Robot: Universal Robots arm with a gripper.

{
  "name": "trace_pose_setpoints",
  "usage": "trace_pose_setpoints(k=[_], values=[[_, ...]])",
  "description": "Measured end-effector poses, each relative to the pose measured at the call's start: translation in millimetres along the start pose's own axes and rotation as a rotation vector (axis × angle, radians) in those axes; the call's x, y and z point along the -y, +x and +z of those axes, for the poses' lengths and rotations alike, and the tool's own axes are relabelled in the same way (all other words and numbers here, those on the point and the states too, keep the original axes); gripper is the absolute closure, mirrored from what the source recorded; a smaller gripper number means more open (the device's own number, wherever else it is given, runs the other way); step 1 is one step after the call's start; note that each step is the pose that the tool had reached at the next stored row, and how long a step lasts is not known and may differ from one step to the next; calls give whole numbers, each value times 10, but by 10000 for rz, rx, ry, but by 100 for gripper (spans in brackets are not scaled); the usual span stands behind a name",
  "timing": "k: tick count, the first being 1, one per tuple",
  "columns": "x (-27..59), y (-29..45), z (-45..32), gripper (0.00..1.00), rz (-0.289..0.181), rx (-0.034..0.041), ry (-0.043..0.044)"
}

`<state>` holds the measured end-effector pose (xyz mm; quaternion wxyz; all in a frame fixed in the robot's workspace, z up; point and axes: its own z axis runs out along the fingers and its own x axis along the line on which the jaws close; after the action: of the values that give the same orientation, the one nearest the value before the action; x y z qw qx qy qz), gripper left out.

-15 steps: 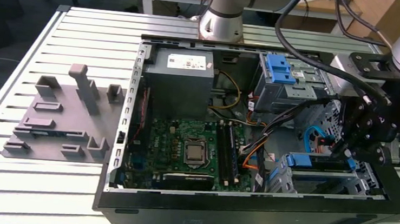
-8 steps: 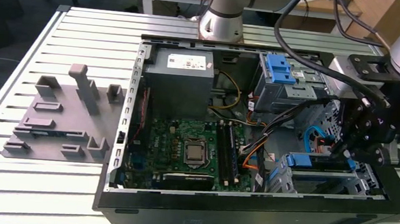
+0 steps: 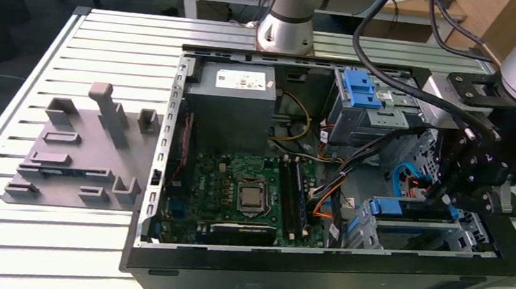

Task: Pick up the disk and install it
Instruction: 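Insert the first disk wire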

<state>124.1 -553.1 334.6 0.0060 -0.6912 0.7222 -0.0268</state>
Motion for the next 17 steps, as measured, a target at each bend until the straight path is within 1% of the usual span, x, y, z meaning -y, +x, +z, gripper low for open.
trace_pose_setpoints(k=[3, 9, 17], values=[[0, -10, -1, 84, -5, 3, 4], [-3, -11, 0, 84, -3, 9, 73], [-14, -9, 16, 84, -4, 10, 79]])
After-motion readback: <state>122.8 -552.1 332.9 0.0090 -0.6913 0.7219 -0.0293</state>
